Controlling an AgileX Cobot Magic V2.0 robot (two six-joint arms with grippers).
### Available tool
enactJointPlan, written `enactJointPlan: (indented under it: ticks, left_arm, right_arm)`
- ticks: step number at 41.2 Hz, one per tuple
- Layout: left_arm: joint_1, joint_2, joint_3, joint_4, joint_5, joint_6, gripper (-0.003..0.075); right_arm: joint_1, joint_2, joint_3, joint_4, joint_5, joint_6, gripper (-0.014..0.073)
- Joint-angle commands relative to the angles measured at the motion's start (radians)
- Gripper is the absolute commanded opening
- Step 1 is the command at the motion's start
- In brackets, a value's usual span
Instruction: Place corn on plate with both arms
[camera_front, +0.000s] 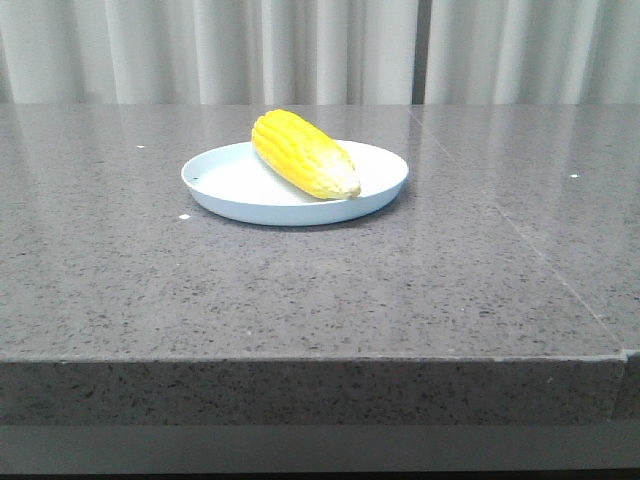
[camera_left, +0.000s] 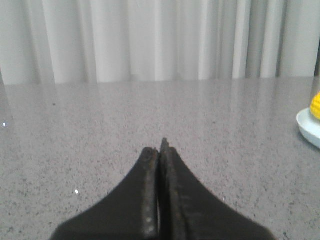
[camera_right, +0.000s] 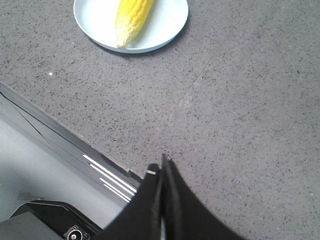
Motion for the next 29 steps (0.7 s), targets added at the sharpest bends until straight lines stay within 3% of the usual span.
enactJointPlan:
  ticks: [1, 9, 13, 29]
  left_arm:
    - [0.002, -0.016, 0.023, 0.01, -0.126, -0.011, -0.002]
    - [0.002, -0.016, 0.023, 0.022, -0.126, -0.018, -0.002]
    - [0.002, -0.016, 0.023, 0.112, -0.126, -0.121, -0.002]
    - [0.002, -0.016, 0.023, 0.032, -0.119, -0.072, -0.002]
  right_arm:
    - [-0.002, 0.003, -0.025, -0.008, -0.063, -0.005, -0.007]
    - [-0.002, 0.003, -0.025, -0.008, -0.063, -0.005, -0.007]
    - [-0.002, 0.003, -0.025, -0.008, -0.063, -0.005, -0.007]
    - [-0.002, 0.003, -0.025, -0.008, -0.063, -0.005, -0.007]
